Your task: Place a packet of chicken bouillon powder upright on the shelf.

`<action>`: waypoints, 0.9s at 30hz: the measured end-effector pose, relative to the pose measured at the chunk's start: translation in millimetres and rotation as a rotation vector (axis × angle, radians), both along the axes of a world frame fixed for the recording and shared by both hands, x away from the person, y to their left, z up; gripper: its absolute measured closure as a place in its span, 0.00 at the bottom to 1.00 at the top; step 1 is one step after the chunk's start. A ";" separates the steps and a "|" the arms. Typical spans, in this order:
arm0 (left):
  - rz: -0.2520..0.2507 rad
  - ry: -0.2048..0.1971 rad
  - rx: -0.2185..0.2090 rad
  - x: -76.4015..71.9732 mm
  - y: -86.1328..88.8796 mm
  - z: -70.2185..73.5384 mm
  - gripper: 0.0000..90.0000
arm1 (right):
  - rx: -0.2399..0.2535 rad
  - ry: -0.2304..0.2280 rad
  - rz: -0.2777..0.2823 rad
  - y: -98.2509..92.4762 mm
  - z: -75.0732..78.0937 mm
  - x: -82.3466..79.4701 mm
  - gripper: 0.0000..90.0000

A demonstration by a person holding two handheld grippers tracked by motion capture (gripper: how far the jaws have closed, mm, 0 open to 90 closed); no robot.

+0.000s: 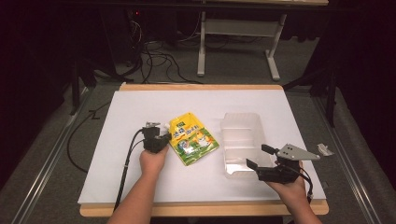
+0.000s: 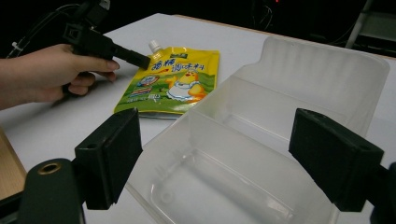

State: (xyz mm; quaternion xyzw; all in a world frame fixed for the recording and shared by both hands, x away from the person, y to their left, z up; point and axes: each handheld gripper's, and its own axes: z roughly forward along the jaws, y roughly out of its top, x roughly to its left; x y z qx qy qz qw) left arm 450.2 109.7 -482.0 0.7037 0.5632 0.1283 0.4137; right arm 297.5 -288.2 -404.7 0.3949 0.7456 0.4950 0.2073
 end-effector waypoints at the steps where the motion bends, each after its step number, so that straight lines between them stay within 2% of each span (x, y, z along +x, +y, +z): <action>1: 0.001 -0.012 0.021 -1.3 -2.1 0.4 1.00 | 0.003 0.001 -0.002 -0.3 -0.2 0.2 0.19; 7: 0.019 -0.073 0.111 -8.5 -12.0 2.4 1.00 | 0.002 -0.002 -0.006 -0.3 0.6 -1.7 0.20; 17: 0.010 -0.193 0.167 -23.9 -15.6 14.9 1.00 | 0.003 -0.013 -0.007 -1.4 1.8 -2.2 0.20; 20: 0.013 -0.228 0.170 -29.6 -15.8 18.8 1.00 | 0.009 -0.020 -0.007 -2.5 2.4 -2.0 0.20; 22: 0.017 -0.239 0.148 -32.7 -14.8 21.8 1.00 | 0.011 -0.018 -0.010 -2.8 2.8 -2.4 0.20; 27: 0.015 -0.303 0.150 -43.1 -13.1 30.7 1.00 | 0.006 -0.019 -0.008 -1.6 3.0 -2.9 0.21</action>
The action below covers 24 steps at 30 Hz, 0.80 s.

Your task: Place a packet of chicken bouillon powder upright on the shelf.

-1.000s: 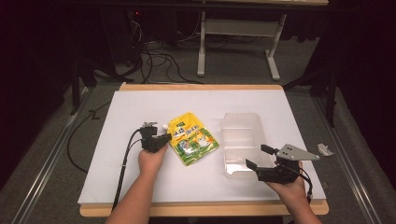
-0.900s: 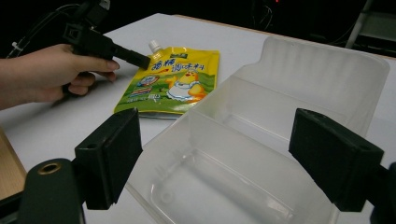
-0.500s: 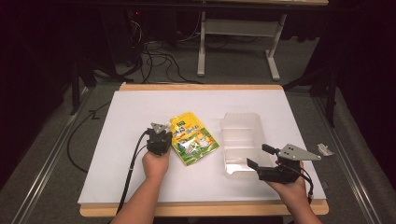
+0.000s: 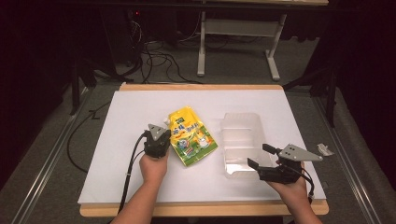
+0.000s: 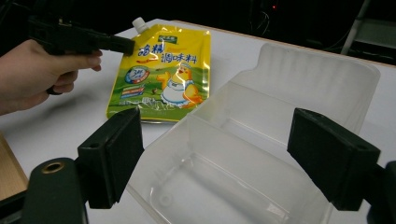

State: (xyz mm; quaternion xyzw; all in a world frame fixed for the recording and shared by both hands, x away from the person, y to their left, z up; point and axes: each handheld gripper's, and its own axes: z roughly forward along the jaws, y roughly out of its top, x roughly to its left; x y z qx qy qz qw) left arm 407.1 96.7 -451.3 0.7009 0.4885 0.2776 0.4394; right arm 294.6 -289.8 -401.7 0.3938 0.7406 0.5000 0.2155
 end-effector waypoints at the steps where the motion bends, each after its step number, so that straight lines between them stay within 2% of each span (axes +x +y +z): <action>1: -0.005 -0.012 0.001 -2.7 0.2 2.3 1.00 | 0.002 0.001 0.000 -0.3 -0.4 0.3 0.21; 7: -0.035 -0.095 -0.020 -20.6 -1.4 17.3 1.00 | 0.007 0.004 -0.001 0.2 0.4 -1.2 0.21; 14: -0.089 -0.179 -0.012 -44.8 -5.9 31.7 1.00 | 0.004 -0.009 0.013 2.6 2.0 -3.0 0.21; 18: -0.118 -0.210 -0.017 -58.0 -8.3 34.8 1.00 | 0.004 -0.011 0.013 5.3 3.0 -4.4 0.20; 24: -0.162 -0.244 -0.056 -76.0 -11.4 37.3 1.00 | -0.006 -0.019 0.028 16.1 6.5 -8.7 0.20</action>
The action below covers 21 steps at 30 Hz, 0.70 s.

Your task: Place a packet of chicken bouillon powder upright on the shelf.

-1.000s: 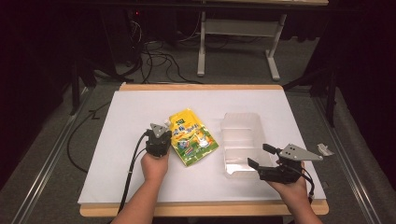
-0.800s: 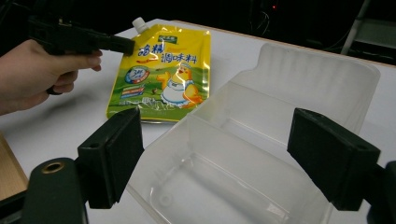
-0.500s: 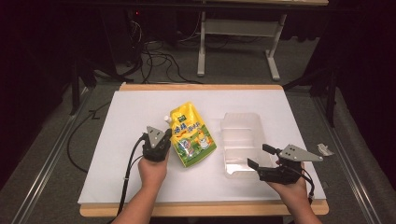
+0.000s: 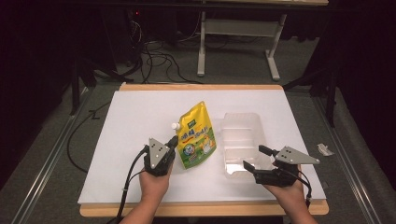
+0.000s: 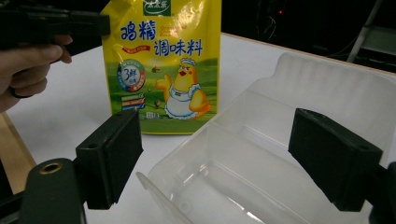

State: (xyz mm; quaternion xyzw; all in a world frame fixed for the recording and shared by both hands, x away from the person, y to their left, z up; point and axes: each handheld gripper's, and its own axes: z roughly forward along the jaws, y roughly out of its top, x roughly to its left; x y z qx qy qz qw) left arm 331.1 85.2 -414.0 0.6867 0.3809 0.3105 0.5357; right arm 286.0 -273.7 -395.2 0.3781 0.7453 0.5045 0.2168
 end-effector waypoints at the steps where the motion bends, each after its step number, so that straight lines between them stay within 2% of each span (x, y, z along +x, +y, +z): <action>1: -0.007 -0.005 -0.004 -1.6 -1.0 0.5 1.00 | -0.009 0.004 0.000 2.5 0.2 -0.2 0.20; 4: -0.019 -0.016 0.000 -6.2 -2.4 0.2 1.00 | -0.032 0.002 0.009 9.2 0.6 -0.2 0.19; 9: -0.022 -0.013 -0.017 -11.2 -2.8 -2.0 1.00 | -0.050 -0.006 0.014 21.7 3.5 -3.3 0.19; 14: -0.034 -0.019 -0.019 -14.7 -4.7 -1.5 1.00 | -0.035 0.001 0.025 32.5 10.1 -1.8 0.15; 17: -0.039 -0.021 -0.019 -15.9 -5.8 -1.4 1.00 | -0.039 0.006 0.032 39.0 15.1 7.4 0.11; 21: -0.054 -0.026 -0.013 -18.8 -7.2 -1.3 1.00 | -0.037 0.031 0.042 49.6 17.8 29.8 0.07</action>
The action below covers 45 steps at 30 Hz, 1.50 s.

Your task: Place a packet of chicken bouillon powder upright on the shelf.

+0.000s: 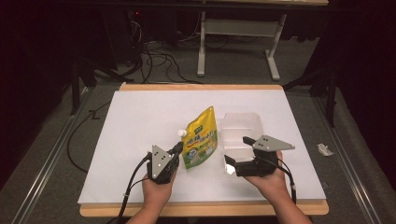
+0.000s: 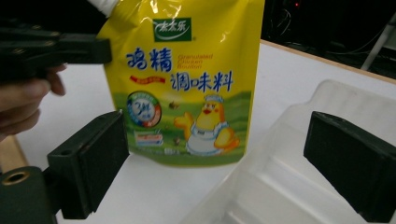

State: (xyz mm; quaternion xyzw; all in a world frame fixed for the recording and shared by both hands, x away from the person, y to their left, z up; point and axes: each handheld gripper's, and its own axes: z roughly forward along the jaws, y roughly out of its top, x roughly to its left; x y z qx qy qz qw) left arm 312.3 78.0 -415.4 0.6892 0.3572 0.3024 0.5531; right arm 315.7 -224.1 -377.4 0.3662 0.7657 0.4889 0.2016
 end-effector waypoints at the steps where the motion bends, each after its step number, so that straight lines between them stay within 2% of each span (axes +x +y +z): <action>1: -0.004 -0.001 0.002 -0.8 -0.4 0.0 1.00 | -0.005 -0.002 0.002 3.2 0.8 5.8 0.07; 3: -0.010 0.000 0.002 -1.7 -1.1 -0.3 1.00 | -0.004 0.007 -0.003 12.2 3.7 20.2 0.07; 5: -0.011 0.002 -0.001 -1.8 -0.9 -0.5 1.00 | -0.014 -0.003 0.005 20.9 6.3 30.5 0.08; 8: -0.016 0.003 -0.001 -2.3 -0.5 -0.5 1.00 | -0.020 -0.006 0.016 26.9 7.5 37.2 0.08; 10: -0.020 0.001 0.004 -3.2 -0.6 -0.4 1.00 | -0.021 0.006 0.022 32.7 8.1 45.4 0.09; 11: -0.020 -0.002 0.005 -3.5 -1.0 -0.4 1.00 | -0.007 0.018 0.033 36.2 7.2 55.0 0.10; 12: -0.020 -0.004 0.007 -3.8 -1.4 -0.4 1.00 | -0.007 0.018 0.033 36.2 7.2 55.0 0.10; 18: -0.028 -0.009 0.013 -4.7 -1.8 -0.2 1.00 | 0.003 0.045 0.054 41.5 1.8 80.7 0.10; 25: -0.032 -0.007 0.013 -2.8 -0.1 -0.3 1.00 | 0.036 0.075 0.106 46.4 -4.1 95.3 0.09; 30: -0.033 -0.010 0.015 -1.0 0.8 -0.6 1.00 | 0.025 0.090 0.131 49.8 -8.2 101.2 0.10; 32: -0.034 -0.007 0.015 -0.4 1.5 -0.6 1.00 | 0.034 0.110 0.156 50.8 -8.6 103.3 0.12; 33: -0.033 -0.006 0.016 -0.1 1.8 -0.6 1.00 | 0.028 0.111 0.162 51.7 -8.3 102.8 0.12; 34: -0.032 -0.006 0.015 0.2 2.0 -0.6 1.00 | -0.004 0.100 0.161 54.0 -6.3 100.5 0.13; 35: -0.032 -0.005 0.013 0.5 2.3 -0.7 1.00 | -0.004 0.100 0.161 54.0 -6.3 100.5 0.13; 37: -0.032 -0.001 0.012 1.7 3.1 -0.6 1.00 | -0.023 0.090 0.156 53.4 -4.5 97.9 0.17; 40: -0.023 0.002 -0.001 4.0 4.9 0.0 1.00 | -0.023 0.076 0.147 50.0 -2.5 92.3 0.24; 41: -0.019 0.002 -0.009 4.7 5.6 0.6 1.00 | -0.028 0.057 0.139 48.2 -1.4 89.1 0.30; 43: -0.010 -0.001 -0.022 6.0 7.8 2.5 1.00 | -0.038 0.013 0.098 44.7 1.4 80.7 0.48; 45: 0.000 0.002 -0.040 7.2 11.2 4.7 1.00 | -0.034 -0.015 0.086 39.3 4.6 74.7 0.64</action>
